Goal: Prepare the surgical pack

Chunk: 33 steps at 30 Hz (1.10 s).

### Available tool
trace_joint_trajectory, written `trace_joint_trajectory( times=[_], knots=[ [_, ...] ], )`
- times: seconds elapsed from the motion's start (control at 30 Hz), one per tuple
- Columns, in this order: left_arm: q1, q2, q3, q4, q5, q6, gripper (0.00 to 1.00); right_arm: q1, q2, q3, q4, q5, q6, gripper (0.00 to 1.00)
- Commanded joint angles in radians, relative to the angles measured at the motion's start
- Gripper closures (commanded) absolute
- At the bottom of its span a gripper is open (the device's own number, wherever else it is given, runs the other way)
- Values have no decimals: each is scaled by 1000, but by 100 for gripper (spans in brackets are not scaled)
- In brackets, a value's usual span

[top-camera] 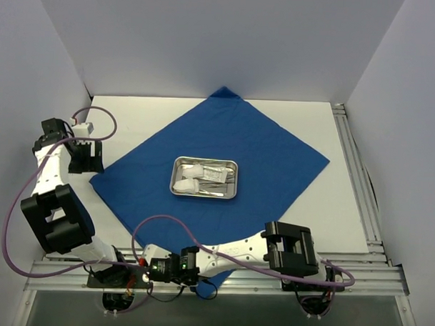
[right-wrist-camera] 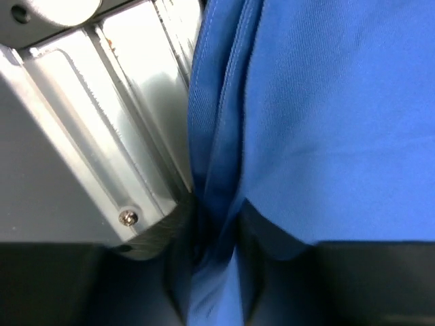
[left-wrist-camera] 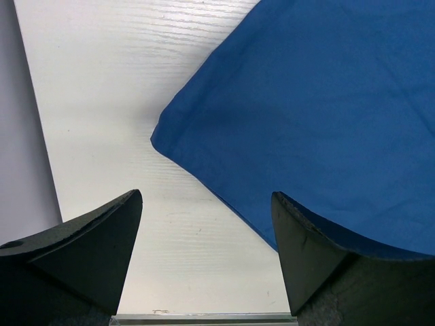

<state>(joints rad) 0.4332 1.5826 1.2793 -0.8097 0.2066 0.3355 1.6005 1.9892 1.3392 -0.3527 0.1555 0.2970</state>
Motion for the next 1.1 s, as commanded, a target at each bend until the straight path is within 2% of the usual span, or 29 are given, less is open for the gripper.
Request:
trace_joint_trajectory(
  times=[0.0,0.03,0.13,0.3,0.53,0.8,1.07],
  knots=[
    [4,-4,49,-2,8,-12,14,-14,-15,-35,-60,65,-7,82],
    [4,-7,48,-2,13,-12,14,-16,-15,-34,-58,68,-7,89],
    [2,-10,49,-2,17,-10,14,-20,-23,-15,-58,91,-9,100],
    [2,-15,58,-11,17,-7,14,-46,-102,6,-49,130,-18,100],
    [-8,-19,86,-26,57,-7,15,-189,-211,-3,-17,136,-122,100],
    [-82,-6,150,-43,79,-23,15,-402,-198,120,-25,184,-383,100],
    [-218,51,261,-63,169,-36,15,-645,-113,258,99,145,-565,100]
  ],
)
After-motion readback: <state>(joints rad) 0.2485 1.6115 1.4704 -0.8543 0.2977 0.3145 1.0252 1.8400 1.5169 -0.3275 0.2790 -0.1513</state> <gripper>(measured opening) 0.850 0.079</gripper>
